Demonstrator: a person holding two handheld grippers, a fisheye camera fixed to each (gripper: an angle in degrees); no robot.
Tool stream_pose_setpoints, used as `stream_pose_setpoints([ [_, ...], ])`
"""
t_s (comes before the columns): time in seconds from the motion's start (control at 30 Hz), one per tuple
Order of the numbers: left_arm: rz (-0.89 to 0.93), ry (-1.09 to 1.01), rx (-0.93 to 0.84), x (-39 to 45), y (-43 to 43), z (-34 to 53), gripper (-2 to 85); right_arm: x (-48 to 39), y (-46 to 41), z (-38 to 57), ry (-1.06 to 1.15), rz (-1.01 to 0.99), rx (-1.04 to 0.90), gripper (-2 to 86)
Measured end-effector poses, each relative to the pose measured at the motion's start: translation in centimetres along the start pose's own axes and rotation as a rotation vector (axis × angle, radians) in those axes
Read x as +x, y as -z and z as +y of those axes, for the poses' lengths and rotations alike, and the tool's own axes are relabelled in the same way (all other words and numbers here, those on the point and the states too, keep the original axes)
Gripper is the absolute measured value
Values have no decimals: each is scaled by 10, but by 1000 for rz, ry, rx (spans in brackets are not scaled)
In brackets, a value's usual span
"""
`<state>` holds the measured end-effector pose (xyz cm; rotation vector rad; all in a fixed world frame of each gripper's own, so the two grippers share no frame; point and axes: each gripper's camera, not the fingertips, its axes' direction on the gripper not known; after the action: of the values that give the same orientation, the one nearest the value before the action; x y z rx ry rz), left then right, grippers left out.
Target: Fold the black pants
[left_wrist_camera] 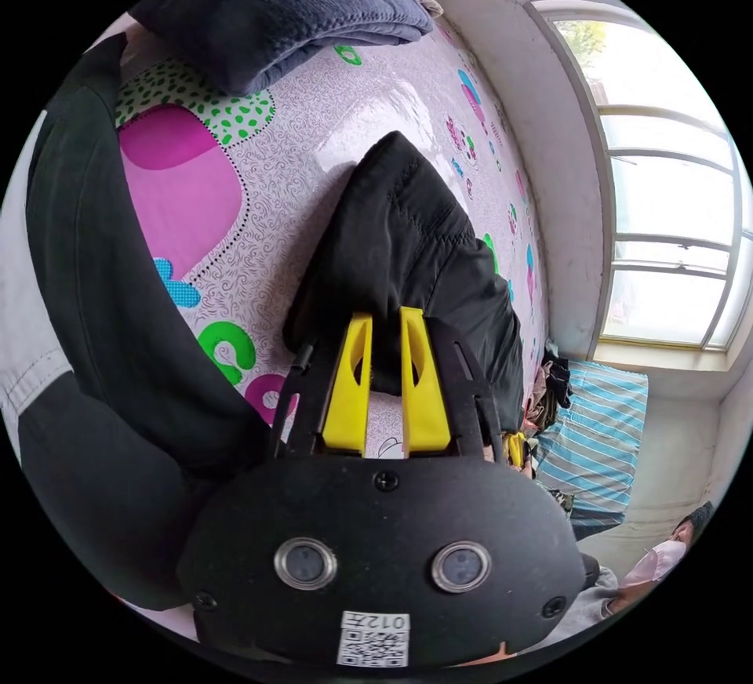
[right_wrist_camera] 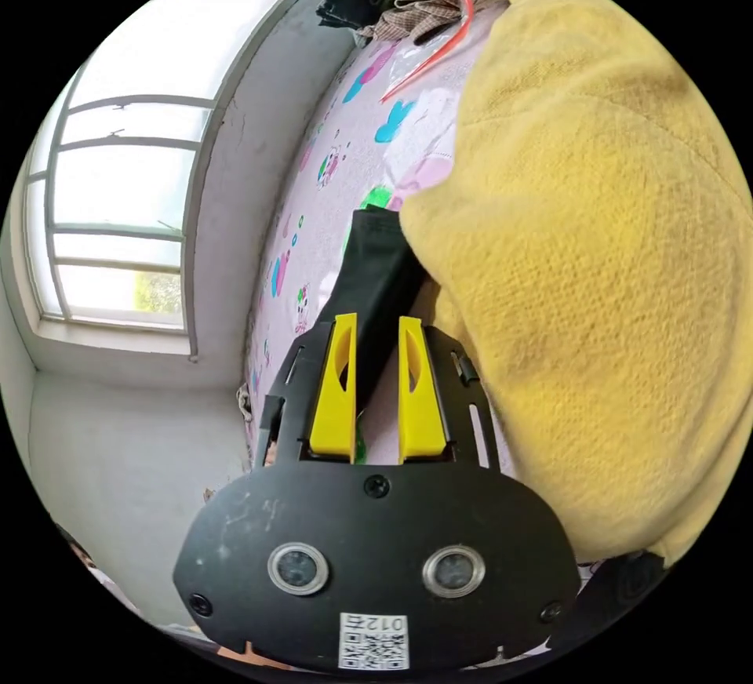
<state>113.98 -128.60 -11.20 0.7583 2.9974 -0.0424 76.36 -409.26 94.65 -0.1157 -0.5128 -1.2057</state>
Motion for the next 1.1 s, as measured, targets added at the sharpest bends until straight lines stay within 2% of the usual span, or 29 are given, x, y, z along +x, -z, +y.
stream_pose_setpoints([
  [0.13, -16, -18, 0, -3, 2, -1, 48, 64, 43, 22, -36, -10, 26, 55],
  [0.27, -42, -78, 5, 1, 13, -3, 42, 83, 79, 52, 32, 90, -7, 12],
  [0.33, -1, -107, 54, 9, 28, -3, 40, 77, 101, 60, 85, 83, -5, 5],
  [0.4, 128, -186, 160, 24, 61, -2, 38, 62, 128, 67, 167, 39, 22, 1],
  [0.43, 124, -217, 166, 28, 67, -2, 38, 54, 141, 72, 233, 47, 17, 0],
  [0.5, -12, -276, 97, 27, 67, 0, 39, 62, 155, 85, 279, 125, 5, -1],
  [0.6, -115, -183, -53, -11, 34, 1, 42, 122, 160, 116, 217, 216, -60, -1],
  [0.77, -237, -247, -87, -8, 14, 3, 50, 169, 198, 178, 221, 231, -75, 3],
  [0.87, -158, -295, -18, -2, 33, -5, 57, 193, 220, 206, 227, 186, -105, 10],
  [0.97, -76, -199, -92, -23, 30, -11, 69, 246, 249, 252, 128, 114, -95, 28],
  [1.1, 61, -22, -26, -55, 38, 13, 98, 302, 290, 321, 23, -54, -57, 61],
])
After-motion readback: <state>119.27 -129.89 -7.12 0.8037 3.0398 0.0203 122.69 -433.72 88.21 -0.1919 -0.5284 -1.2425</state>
